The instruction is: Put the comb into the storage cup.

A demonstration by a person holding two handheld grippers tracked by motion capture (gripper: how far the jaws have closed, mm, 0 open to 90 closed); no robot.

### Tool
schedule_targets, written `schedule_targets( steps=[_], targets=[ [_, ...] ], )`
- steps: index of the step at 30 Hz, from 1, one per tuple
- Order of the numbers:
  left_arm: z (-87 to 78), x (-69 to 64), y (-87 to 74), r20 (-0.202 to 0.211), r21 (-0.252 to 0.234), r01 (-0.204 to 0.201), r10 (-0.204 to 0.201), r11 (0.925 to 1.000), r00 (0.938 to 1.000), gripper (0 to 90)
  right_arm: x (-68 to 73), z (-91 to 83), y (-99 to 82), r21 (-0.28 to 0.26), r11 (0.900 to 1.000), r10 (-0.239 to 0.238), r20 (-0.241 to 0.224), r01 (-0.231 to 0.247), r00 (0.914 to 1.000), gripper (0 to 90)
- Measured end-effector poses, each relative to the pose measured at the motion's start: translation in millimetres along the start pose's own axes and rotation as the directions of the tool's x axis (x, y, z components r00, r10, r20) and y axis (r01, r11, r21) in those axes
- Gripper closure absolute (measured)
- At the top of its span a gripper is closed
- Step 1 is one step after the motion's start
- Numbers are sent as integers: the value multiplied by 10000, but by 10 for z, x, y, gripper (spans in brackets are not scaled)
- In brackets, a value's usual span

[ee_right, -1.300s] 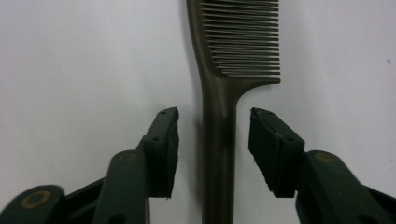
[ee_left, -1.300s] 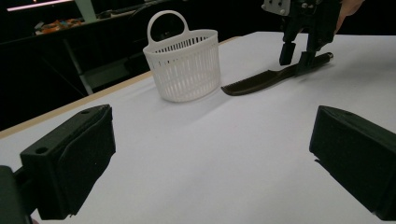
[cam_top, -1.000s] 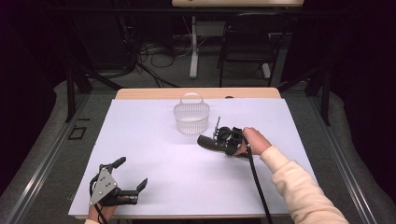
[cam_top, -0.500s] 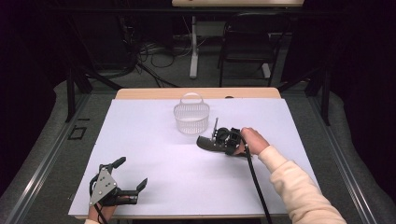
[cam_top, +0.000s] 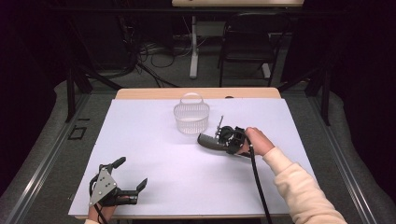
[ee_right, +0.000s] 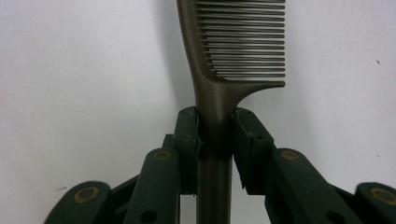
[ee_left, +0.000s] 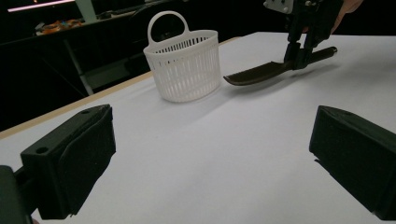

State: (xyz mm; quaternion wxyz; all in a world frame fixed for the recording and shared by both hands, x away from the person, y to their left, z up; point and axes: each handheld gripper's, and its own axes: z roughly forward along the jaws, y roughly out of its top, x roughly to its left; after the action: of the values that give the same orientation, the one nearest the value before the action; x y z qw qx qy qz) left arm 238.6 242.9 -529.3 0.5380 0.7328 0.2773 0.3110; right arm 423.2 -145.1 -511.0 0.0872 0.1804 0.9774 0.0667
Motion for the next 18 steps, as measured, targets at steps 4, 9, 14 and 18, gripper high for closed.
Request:
schedule_targets(
  steps=[4,9,14,18],
  targets=[
    [1,2,-2,-11,9,26,-26,10000,10000,5,7,-50,-23,-195,9998,-9,-31,8,10000,722],
    [1,0,-1,-10,8,21,-21,10000,10000,5,12,-88,-53,-452,9989,97,-71,-100,9999,722],
    [1,1,-2,-9,9,28,-28,10000,10000,5,19,-131,-85,-662,9974,259,-139,-268,9996,722],
    [0,2,-2,-19,2,8,-8,10000,10000,5,25,-172,-101,-766,9964,345,-196,-359,9992,722]
  ],
)
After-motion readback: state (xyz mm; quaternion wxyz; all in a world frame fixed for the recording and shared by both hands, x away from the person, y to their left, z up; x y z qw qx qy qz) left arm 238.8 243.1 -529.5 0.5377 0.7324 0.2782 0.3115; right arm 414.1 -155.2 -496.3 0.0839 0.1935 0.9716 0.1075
